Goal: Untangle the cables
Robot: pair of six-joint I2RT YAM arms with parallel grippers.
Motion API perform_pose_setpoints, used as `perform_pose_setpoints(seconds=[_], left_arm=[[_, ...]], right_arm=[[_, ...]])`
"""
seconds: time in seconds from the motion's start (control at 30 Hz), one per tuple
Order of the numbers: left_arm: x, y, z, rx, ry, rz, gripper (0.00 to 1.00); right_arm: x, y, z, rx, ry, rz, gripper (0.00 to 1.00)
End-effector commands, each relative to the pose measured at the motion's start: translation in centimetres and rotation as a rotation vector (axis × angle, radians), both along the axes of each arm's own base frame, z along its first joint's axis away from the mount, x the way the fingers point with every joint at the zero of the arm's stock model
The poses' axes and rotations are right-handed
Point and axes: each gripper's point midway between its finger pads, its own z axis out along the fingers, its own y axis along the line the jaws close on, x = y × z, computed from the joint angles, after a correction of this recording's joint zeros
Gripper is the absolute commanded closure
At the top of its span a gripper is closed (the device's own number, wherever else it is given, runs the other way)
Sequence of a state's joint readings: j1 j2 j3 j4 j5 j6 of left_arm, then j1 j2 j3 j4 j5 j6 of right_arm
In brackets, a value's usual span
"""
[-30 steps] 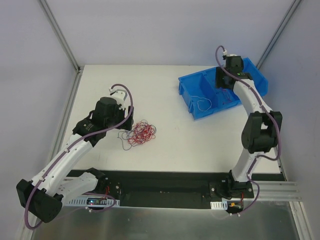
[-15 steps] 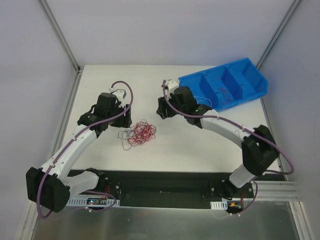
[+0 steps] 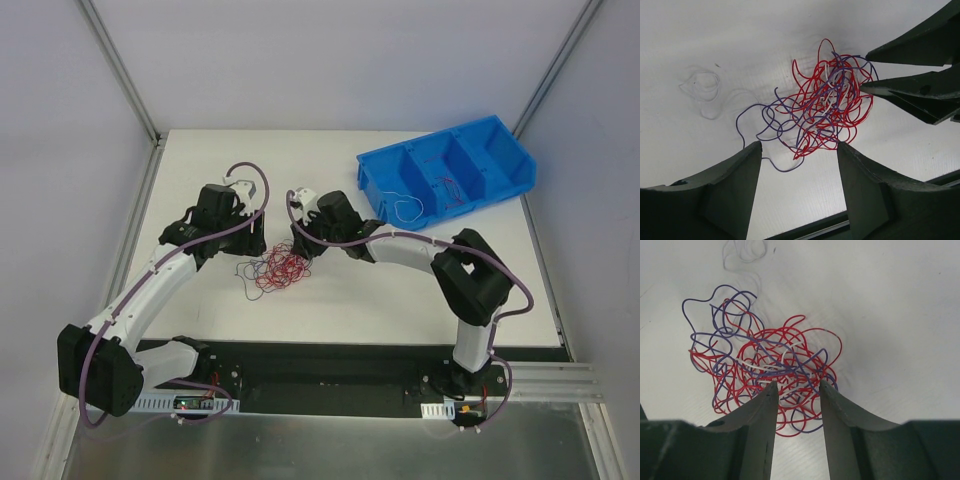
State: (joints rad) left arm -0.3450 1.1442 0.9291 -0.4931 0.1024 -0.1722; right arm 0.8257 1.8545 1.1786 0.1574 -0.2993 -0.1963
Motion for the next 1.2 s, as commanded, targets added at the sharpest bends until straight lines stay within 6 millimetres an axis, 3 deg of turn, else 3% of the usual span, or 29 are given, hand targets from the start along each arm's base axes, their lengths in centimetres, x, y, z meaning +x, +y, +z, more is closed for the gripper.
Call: perform_pose_setpoints(seconds=[0.0,0.33,0.43,0.6,0.73,0.93,1.17], left_arm=[[0.4,-0.4,1.5,-0.032,-0.023,-0.001,0.39],[0.3,-1.0,1.8,-0.064,-0.016,-0.027,0.32],[0.1,-1.3,1.7,-0.074,-0.009,-0.037,0.22],[0.0,-1.0,2.2,-0.072,-0.033,-0.032,0.19],[0.1,-0.7,2.4,-0.065,-0.045,-0.018,0.19],[-0.3,-1.3,3.5,-0.102,-0.073,-0.050,0.20],[-0.6,-3.0,4.7,-0.204,-0.087,-0.085,0.15]], right_arm=[[2.2,1.6,1.6,0.027,-0.124,0.004,0.60],[2.9,2.8,0.7,0.013,-0.122,0.011,0.66],[3.0,3.3,0.5,0.010,-0.108,0.010,0.71],[2.5,3.5,0.4,0.018,-0.119,-0.008,0.84],[2.1,2.9,2.7,0.043,-0.161,-0.033,1.00],[0.8,0.7,7.3,0.135,-0.228,-0.086,1.00],[-2.4,1.3,14.0,0.343,-0.183,-0.014,1.00]])
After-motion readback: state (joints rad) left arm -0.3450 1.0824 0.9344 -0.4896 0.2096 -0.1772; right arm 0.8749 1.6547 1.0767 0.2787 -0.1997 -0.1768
